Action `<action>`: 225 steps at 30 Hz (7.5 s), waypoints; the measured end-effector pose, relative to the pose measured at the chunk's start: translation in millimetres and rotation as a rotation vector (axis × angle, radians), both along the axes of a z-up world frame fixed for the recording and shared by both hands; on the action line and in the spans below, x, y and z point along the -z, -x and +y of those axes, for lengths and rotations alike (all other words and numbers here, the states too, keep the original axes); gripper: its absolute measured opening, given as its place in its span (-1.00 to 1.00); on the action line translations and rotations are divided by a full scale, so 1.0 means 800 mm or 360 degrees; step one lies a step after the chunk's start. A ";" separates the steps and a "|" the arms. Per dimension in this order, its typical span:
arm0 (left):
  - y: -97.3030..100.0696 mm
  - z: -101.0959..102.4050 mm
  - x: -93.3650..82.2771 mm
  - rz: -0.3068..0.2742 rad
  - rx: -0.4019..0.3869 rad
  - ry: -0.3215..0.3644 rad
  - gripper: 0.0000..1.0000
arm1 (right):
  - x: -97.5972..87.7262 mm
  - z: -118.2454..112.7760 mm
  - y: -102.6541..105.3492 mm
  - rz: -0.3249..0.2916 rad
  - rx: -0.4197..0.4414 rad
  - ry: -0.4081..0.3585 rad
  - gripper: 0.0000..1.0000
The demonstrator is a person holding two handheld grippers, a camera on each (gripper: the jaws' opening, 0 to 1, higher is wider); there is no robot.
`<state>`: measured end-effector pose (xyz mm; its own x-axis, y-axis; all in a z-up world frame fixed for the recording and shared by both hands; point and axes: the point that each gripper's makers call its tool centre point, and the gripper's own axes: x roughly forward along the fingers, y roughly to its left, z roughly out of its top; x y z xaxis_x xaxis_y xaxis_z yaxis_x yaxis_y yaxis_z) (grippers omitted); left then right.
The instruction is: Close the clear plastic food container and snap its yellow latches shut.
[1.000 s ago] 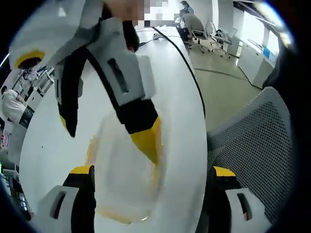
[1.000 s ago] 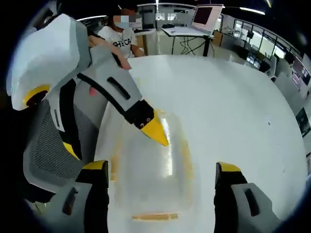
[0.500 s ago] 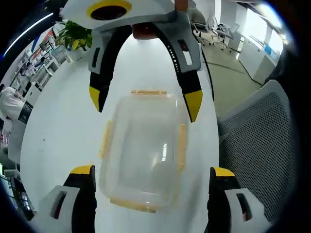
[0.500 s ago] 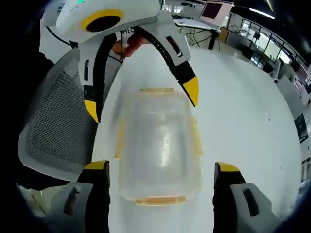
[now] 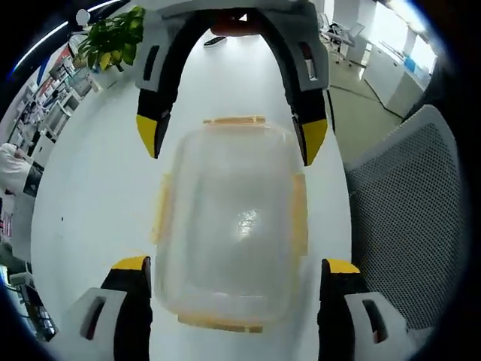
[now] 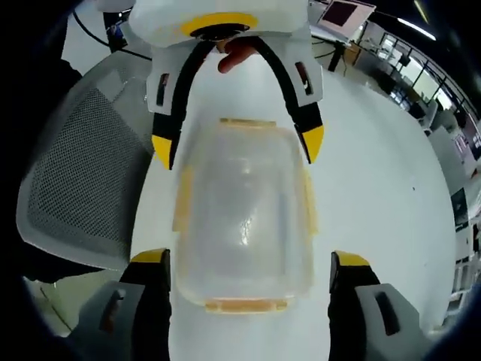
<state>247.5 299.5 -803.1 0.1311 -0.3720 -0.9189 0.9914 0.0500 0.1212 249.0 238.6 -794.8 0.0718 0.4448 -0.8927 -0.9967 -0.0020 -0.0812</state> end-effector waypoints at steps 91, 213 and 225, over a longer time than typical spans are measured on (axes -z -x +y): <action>-0.064 0.121 0.020 -0.0164 0.0090 -0.0196 0.66 | 0.019 0.099 -0.047 -0.0050 0.0025 0.0168 0.54; -0.141 0.162 0.007 -0.0138 -0.1045 0.0923 0.97 | -0.005 0.109 -0.125 -0.0047 0.1116 -0.0945 0.99; -0.127 0.174 -0.006 -0.0115 -0.1171 0.0995 0.95 | -0.019 0.090 -0.114 -0.0032 0.1322 -0.1015 0.93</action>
